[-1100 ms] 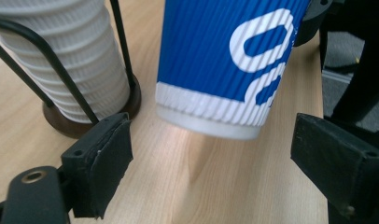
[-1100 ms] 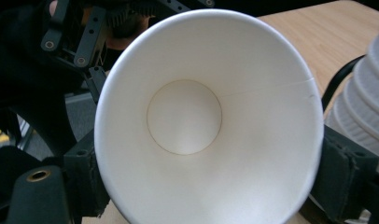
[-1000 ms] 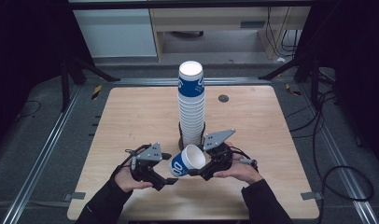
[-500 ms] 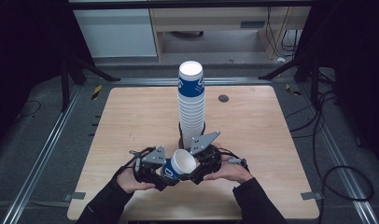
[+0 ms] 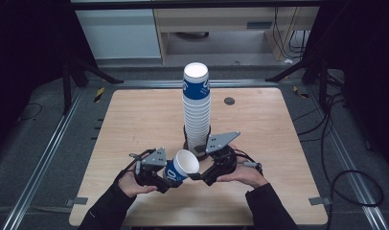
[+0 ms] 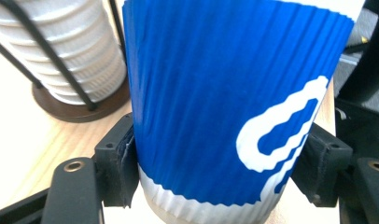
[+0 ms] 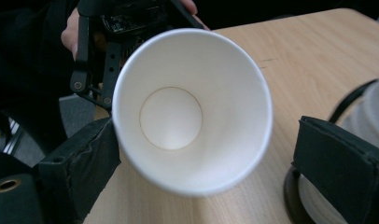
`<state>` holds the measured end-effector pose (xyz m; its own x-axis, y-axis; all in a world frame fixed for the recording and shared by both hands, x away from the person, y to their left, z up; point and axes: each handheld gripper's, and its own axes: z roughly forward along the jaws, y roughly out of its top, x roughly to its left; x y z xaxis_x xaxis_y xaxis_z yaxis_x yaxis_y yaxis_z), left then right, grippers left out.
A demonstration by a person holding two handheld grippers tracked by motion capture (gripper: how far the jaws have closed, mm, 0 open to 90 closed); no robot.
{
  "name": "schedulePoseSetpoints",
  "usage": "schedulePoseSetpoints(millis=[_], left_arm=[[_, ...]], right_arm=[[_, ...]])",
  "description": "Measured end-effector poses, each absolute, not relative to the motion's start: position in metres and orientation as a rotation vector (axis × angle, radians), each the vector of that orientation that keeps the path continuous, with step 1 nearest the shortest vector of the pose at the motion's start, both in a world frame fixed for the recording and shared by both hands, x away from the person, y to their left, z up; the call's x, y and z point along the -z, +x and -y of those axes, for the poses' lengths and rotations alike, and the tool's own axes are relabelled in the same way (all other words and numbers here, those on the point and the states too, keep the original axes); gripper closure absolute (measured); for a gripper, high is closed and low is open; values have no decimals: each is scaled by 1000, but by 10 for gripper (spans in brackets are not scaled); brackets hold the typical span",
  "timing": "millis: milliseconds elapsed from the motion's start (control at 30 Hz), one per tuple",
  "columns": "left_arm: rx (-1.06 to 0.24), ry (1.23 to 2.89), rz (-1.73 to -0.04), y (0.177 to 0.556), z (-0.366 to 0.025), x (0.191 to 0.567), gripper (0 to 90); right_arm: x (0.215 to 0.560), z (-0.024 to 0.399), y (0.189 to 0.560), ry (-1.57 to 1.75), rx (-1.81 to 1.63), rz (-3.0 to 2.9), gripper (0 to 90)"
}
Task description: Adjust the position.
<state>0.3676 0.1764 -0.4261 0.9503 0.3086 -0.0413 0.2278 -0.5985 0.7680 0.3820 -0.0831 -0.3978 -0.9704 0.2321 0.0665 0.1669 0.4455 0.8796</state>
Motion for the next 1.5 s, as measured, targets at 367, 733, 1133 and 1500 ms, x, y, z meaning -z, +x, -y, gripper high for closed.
schedulePoseSetpoints(millis=[367,733,1133,1500], left_arm=[[-172,2033,-424,367,-181,420,270],[-159,2022,-396,360,-165,425,270],[-168,2026,-378,356,-158,426,270],[-159,2030,-381,356,-159,426,266]], right_arm=[[400,107,384,496,-1718,-2504,74],[406,84,383,454,-1811,-2530,80],[412,73,383,414,-1880,-2543,163],[414,73,382,404,-1894,-2526,206]])
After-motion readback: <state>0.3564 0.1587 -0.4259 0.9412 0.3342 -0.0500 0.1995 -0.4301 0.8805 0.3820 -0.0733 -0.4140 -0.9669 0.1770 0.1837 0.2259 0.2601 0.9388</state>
